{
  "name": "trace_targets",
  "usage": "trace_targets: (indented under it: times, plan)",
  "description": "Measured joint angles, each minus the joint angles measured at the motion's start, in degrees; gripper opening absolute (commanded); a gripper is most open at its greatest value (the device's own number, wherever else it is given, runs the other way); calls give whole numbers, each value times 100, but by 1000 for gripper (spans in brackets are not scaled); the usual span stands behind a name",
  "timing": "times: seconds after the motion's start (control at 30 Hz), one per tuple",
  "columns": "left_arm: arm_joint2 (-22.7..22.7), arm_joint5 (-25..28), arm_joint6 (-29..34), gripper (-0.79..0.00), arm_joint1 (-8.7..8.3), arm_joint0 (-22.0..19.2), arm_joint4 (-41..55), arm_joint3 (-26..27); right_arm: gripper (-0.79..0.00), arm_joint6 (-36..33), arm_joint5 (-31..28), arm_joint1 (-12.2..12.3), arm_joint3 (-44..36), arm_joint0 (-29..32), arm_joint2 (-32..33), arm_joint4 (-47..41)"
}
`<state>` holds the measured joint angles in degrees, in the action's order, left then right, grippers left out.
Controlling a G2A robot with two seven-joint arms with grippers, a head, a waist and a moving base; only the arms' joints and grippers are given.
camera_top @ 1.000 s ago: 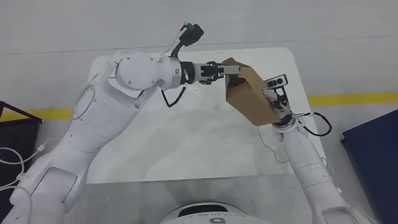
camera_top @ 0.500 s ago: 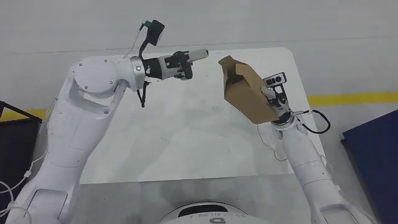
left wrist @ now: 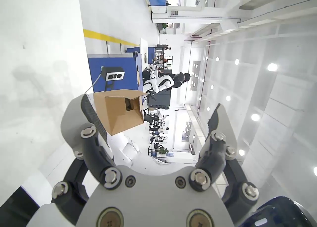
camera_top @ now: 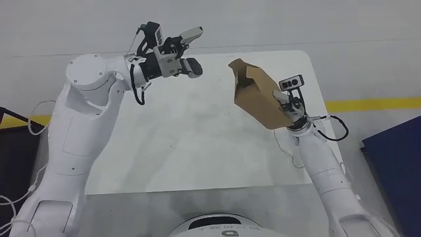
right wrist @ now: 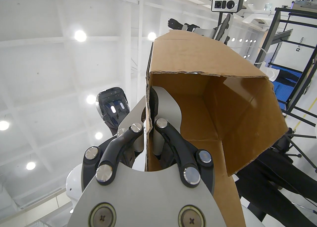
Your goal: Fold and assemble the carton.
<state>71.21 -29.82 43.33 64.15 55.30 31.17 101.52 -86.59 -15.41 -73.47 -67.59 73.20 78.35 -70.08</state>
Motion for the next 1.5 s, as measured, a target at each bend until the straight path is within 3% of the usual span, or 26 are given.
trace_targets:
  times: [0.13,0.3,0.4,0.5,0.9,1.03,1.5]
  plan:
    - [21,-795,46,0,75,-122,552,-195,-785,182,-192,24,-168,49,38,370]
    - [57,-2466,-180,0,204,-354,3216,-757,-785,652,-886,75,-481,199,240,1372]
    - [155,-2815,-516,0,285,-318,4752,-1132,-785,889,-1118,90,-701,282,366,1674]
    - [169,-2823,-682,0,293,-314,5608,-1206,-785,1005,-1235,104,-813,326,444,1861]
    - [159,-2810,-617,0,290,-309,5158,-1182,-785,1022,-1205,103,-833,334,435,1855]
    - [72,-2755,-1082,0,256,-246,4653,-1084,-785,1085,-1094,116,-1076,475,450,1814]
    - [-592,-2719,-1088,0,297,-776,4075,-1560,-785,1349,-1578,207,-1693,909,487,2738]
